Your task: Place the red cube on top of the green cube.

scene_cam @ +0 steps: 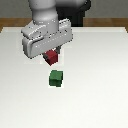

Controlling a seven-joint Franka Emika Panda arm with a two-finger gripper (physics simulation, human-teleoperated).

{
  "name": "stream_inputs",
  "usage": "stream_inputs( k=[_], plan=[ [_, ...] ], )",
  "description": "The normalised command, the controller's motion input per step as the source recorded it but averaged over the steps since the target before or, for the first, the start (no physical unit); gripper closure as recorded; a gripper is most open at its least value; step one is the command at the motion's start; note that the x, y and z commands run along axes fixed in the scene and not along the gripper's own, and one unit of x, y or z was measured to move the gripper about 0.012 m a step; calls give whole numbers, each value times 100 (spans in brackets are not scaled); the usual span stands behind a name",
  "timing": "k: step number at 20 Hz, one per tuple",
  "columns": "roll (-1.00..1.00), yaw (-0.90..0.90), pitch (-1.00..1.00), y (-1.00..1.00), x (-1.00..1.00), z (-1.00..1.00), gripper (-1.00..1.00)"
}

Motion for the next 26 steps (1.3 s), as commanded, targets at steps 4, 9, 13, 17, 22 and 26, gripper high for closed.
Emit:
stream_inputs(
  k=[4,9,13,17,22,26],
  plan=[
    [0,0,0,0,0,0,100],
    [0,0,0,0,20,-20,100],
    [0,0,0,0,0,-75,100],
    [0,0,0,0,0,-25,-100],
    [0,0,0,0,0,0,-100],
    [0,0,0,0,0,0,-100]
  ],
)
